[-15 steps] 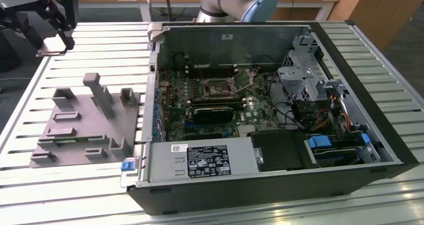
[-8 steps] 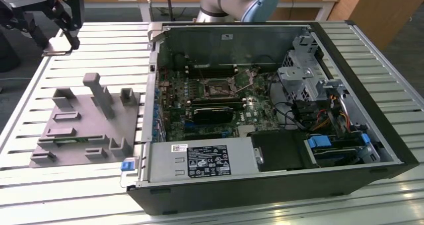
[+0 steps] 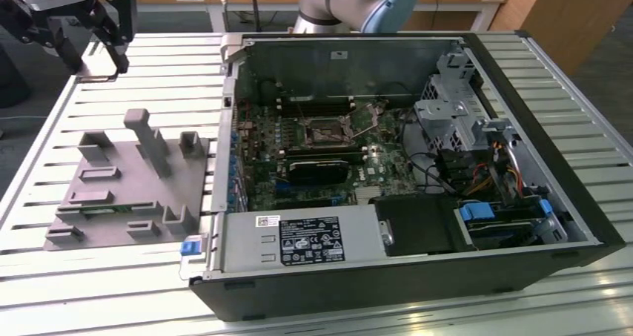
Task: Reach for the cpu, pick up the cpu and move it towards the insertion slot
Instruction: 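Pick up the cpu and move it towards the insertion slot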
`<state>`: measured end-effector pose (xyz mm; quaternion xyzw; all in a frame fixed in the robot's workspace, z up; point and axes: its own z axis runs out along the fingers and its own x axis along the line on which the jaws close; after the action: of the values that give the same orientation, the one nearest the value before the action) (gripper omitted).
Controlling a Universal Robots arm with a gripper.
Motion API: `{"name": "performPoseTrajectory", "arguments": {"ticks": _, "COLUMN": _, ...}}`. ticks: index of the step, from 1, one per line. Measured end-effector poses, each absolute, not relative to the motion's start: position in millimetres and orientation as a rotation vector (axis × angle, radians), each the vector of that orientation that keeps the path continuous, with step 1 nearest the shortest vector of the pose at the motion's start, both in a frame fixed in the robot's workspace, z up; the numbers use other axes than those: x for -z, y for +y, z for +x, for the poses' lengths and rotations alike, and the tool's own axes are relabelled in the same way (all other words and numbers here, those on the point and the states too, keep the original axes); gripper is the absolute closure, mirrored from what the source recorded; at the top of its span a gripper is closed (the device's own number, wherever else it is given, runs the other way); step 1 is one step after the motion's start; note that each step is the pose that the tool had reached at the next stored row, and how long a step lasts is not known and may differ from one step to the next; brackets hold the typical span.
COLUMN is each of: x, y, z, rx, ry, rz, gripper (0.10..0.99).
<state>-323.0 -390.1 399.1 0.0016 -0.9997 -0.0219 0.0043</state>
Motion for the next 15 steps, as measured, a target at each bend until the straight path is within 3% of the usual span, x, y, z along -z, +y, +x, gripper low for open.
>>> {"name": "performPoseTrajectory", "arguments": {"ticks": 15, "x": -399.0, "y": -388.5, "z": -292.4, "rx": 0.069, "ry": -3.132, "rz": 0.005, "gripper": 0.545}}
